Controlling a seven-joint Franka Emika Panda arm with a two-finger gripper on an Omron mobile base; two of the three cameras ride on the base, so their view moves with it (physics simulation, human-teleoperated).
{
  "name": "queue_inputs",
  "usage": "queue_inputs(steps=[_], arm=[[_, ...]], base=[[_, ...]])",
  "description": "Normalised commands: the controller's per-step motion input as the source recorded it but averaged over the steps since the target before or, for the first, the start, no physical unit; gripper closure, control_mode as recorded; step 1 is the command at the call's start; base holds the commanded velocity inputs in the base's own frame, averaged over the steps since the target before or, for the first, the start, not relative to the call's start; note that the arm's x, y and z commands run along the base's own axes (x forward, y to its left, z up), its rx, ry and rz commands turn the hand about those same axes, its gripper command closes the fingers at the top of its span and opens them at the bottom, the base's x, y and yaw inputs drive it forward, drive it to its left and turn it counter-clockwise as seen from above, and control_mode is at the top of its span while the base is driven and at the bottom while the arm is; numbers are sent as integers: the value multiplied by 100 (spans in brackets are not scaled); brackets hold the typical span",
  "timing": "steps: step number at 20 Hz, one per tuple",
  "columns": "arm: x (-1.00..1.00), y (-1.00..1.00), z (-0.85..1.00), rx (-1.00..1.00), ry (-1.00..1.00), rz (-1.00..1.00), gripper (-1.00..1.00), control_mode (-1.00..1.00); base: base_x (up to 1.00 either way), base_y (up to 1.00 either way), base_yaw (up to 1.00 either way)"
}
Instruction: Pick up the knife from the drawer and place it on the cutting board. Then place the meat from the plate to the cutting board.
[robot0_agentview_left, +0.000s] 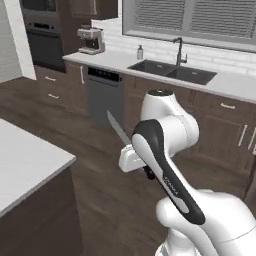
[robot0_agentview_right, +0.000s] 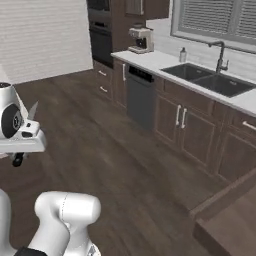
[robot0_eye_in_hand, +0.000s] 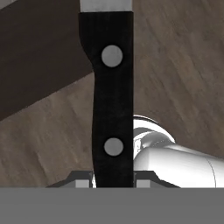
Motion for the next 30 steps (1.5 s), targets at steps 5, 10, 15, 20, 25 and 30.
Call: queue_inputs(steps=[5, 10, 15, 20, 25, 30], arm=[[0, 0, 0, 0, 0, 0, 100, 100], [0, 0, 0, 0, 0, 0, 100, 100], [0, 0, 0, 0, 0, 0, 100, 100], [0, 0, 0, 0, 0, 0, 100, 100], [0, 0, 0, 0, 0, 0, 100, 100], [0, 0, 0, 0, 0, 0, 100, 100]], base=[[84, -15, 71], [100, -45, 31], [100, -53, 7], [100, -50, 6], [100, -45, 21], [100, -27, 53]])
